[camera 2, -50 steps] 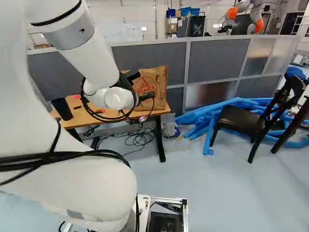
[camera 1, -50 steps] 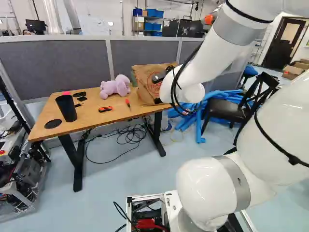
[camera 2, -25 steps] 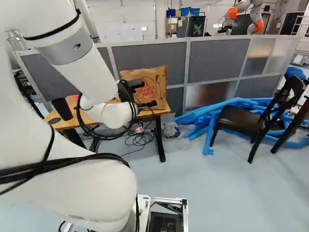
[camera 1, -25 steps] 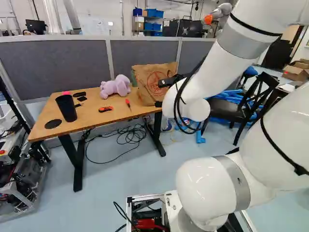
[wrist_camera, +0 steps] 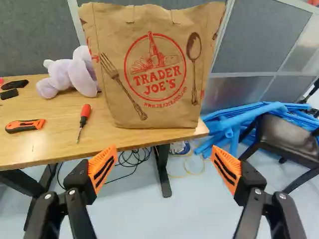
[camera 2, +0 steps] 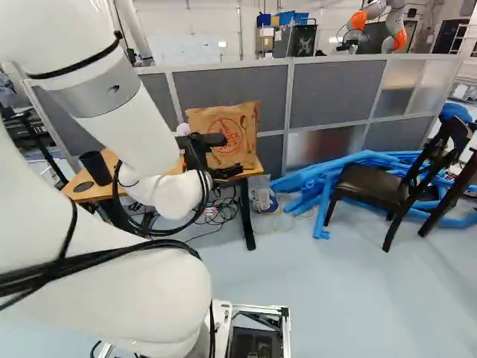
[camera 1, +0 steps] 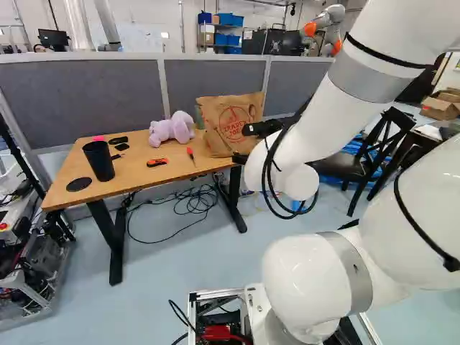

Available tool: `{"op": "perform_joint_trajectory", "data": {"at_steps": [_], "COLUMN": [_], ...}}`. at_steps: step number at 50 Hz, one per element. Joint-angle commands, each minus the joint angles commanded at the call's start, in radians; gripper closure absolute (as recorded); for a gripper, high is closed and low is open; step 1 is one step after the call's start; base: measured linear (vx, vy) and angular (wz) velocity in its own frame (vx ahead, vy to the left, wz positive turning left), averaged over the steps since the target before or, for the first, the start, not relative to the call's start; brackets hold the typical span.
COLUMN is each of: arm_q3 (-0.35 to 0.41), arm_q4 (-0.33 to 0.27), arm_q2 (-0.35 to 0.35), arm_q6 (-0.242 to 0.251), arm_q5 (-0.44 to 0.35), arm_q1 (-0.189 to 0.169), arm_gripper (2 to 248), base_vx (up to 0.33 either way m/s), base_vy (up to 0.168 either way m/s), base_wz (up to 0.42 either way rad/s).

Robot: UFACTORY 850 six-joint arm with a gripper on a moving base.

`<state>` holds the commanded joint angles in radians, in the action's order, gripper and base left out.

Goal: Pick up the bag on the ground and place it on the table

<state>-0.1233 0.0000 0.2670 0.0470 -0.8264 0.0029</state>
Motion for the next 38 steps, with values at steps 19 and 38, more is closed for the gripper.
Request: {"op": "perform_joint_trajectory", "data": {"at_steps": [19, 38], "arm_q3": [0.032, 0.036], "arm_q4": [0.000, 0.000], "arm_q2": [0.011, 0.012], "arm_q6": [-0.041, -0.047], "arm_q5": [-0.041, -0.046], "arm_q1": [-0.003, -0.003], "arm_gripper": [3, 3], "base_vx": [0.000, 0.000], "base_vy": [0.000, 0.000], "base_wz": [0.000, 0.000]}}
